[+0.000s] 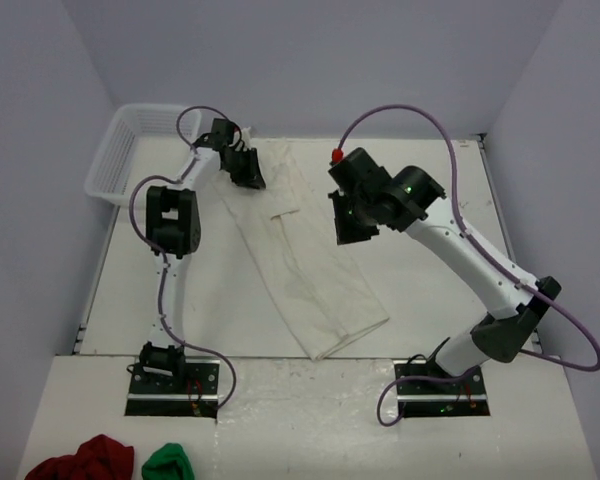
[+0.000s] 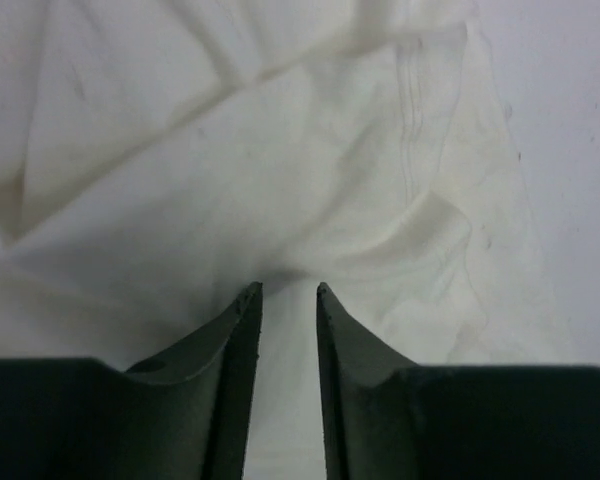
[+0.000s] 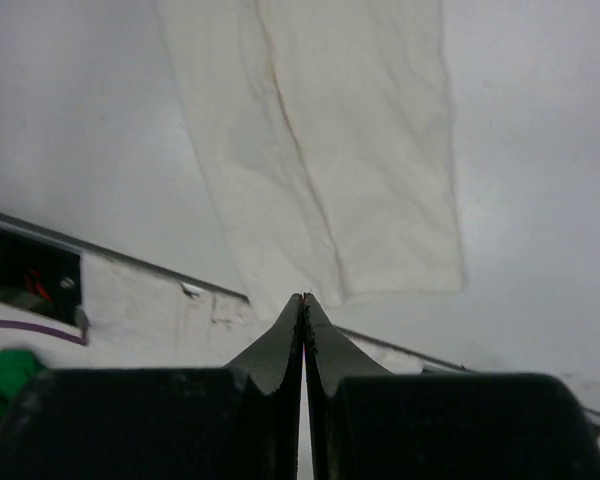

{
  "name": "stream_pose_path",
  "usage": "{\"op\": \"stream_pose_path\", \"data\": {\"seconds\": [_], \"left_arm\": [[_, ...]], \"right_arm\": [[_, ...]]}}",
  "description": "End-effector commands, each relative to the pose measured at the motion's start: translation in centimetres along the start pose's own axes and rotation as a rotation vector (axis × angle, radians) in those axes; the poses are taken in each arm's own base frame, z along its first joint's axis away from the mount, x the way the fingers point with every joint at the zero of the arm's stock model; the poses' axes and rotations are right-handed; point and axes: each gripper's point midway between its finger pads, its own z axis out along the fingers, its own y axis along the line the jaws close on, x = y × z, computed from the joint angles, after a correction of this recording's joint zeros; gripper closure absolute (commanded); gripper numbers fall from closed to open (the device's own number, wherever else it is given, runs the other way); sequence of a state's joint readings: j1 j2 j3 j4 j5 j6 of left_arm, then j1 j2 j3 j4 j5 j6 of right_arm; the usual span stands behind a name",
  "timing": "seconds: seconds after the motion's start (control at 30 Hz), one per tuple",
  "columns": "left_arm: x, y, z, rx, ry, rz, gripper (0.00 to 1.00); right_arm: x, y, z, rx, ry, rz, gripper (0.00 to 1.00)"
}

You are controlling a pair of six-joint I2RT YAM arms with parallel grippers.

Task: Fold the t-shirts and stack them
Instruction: Rotate the tshirt 90 degrees

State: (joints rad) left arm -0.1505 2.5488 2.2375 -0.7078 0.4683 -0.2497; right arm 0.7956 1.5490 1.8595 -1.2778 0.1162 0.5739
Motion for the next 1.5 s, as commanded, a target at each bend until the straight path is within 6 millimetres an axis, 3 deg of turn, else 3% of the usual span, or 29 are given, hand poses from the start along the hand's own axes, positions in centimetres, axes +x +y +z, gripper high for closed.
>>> {"op": "stream_pose_path", "data": {"seconds": [0.0,0.07,0.1,0.17,0.2,0.27,0.3,0.33,0.37,0.4,0.43,0.47,0.5,0.53,0.57,0.67,0.87,0.97,1.0,1.13,1.3,1.47], "left_arm": [[-5.3,-5.2,-7.6,0.033,-0.226,0.128,0.70],[-5.2,-7.2,-9.6,0.064,-0.252,0.136,0.59],[-5.8,-8.9,-12.1,0.088,-0.304,0.146,0.56],[-6.1,-10.8,-14.3,0.111,-0.350,0.157,0.54],[-6.2,-12.2,-16.7,0.127,-0.395,0.178,0.53],[-5.8,-14.5,-18.5,0.136,-0.427,0.204,0.48],[-5.6,-14.7,-20.4,0.074,-0.455,0.178,0.49],[-4.9,-15.5,-20.6,0.040,-0.442,0.163,0.51],[-2.6,-14.6,-20.4,-0.030,-0.352,0.104,0.55],[-1.4,-13.9,-20.3,-0.078,-0.335,0.041,0.76],[0.2,-14.3,-20.1,-0.083,-0.317,0.022,0.91],[2.0,-14.3,-20.8,-0.108,-0.291,0.000,1.00],[4.3,-12.6,-19.7,-0.208,-0.249,-0.029,1.00],[6.3,-13.5,-18.9,-0.240,-0.211,0.007,1.00],[8.8,-12.2,-18.2,-0.307,-0.149,0.009,1.00],[12.4,-10.4,-16.4,-0.388,-0.087,0.033,1.00],[15.5,-7.7,-14.0,-0.485,0.019,-0.019,1.00],[16.2,-6.9,-13.1,-0.523,0.054,-0.031,1.00],[16.2,-6.5,-13.0,-0.543,0.053,-0.030,1.00],[16.1,-5.8,-12.5,-0.570,0.046,-0.025,1.00],[15.5,-5.0,-12.0,-0.614,0.037,-0.017,1.00],[14.1,-4.3,-10.2,-0.639,0.042,-0.001,1.00]], "right_arm": [[5.1,-2.3,1.8,0.048,0.171,-0.054,1.00],[5.8,-2.3,3.3,0.028,0.182,-0.048,1.00],[6.0,-2.0,3.4,-0.001,0.182,-0.048,1.00],[5.9,-2.1,4.0,-0.007,0.177,-0.042,1.00],[5.9,-2.1,4.2,-0.012,0.169,-0.054,1.00],[5.8,-1.9,4.1,-0.039,0.167,-0.051,1.00],[5.7,-2.0,4.0,-0.041,0.160,-0.057,1.00],[5.3,-2.2,3.6,-0.040,0.142,-0.052,1.00],[5.0,-2.3,3.2,-0.038,0.124,-0.050,1.00],[4.6,-2.4,2.7,-0.045,0.105,-0.047,1.00],[3.9,-2.8,1.6,-0.054,0.070,-0.032,1.00],[3.4,-2.9,0.6,-0.060,0.044,-0.023,1.00],[2.9,-3.2,0.0,-0.061,0.026,-0.010,1.00],[2.1,-3.7,-1.2,-0.065,-0.009,0.009,1.00],[1.8,-4.0,-1.8,-0.063,-0.022,0.011,1.00],[0.4,-4.8,-3.6,-0.064,-0.079,0.019,1.00],[0.5,-6.8,-4.7,-0.031,-0.090,0.032,1.00],[3.0,-8.3,-1.9,0.014,0.028,0.032,1.00],[4.3,-8.8,0.3,0.024,0.078,0.033,1.00],[6.2,-8.9,5.0,-0.005,0.125,0.041,1.00],[6.6,-7.9,9.9,-0.046,0.211,0.062,1.00],[6.7,-7.2,14.5,-0.068,0.279,0.072,1.00]]}}
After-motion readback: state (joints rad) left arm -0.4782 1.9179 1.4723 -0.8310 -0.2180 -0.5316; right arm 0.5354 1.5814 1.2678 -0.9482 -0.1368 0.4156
